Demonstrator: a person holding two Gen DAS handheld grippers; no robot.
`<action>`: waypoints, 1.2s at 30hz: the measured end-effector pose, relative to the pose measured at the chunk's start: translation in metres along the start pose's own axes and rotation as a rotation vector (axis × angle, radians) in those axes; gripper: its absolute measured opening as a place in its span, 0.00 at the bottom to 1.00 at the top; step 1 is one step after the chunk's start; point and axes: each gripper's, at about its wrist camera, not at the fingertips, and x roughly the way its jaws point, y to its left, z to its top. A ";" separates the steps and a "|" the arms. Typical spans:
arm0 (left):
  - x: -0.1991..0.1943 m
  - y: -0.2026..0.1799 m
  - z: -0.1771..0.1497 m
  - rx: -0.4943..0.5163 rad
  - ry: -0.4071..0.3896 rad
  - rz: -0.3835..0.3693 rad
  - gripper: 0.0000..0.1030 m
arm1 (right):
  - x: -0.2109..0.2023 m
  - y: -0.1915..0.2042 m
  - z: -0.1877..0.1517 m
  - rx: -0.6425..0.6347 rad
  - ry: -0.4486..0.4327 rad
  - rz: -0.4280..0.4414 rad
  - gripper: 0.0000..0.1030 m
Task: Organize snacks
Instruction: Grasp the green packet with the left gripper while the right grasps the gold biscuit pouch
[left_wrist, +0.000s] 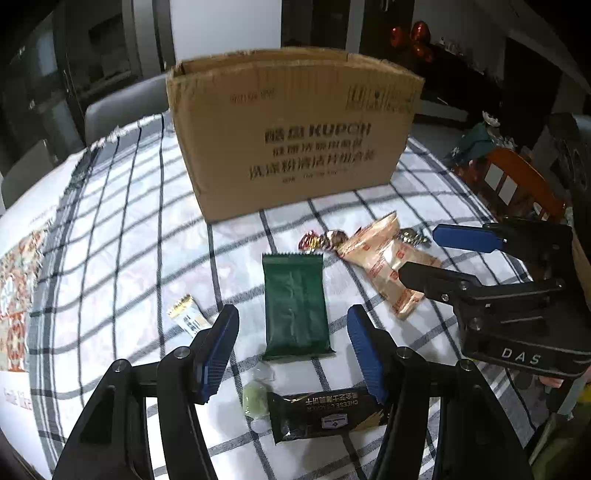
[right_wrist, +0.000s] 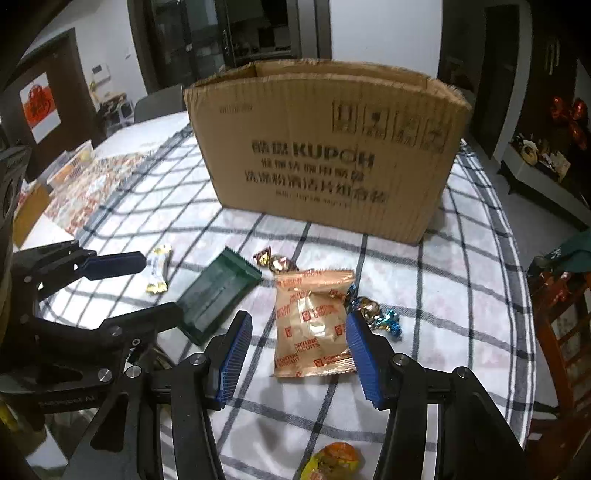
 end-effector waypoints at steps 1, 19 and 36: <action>0.005 0.001 0.000 -0.002 0.007 -0.001 0.58 | 0.003 0.000 -0.001 -0.001 0.007 -0.003 0.52; 0.048 0.000 0.009 -0.013 0.091 0.001 0.58 | 0.035 -0.003 -0.002 -0.036 0.072 -0.030 0.52; 0.065 -0.002 0.013 -0.029 0.110 0.028 0.50 | 0.040 -0.008 -0.005 -0.015 0.064 -0.027 0.42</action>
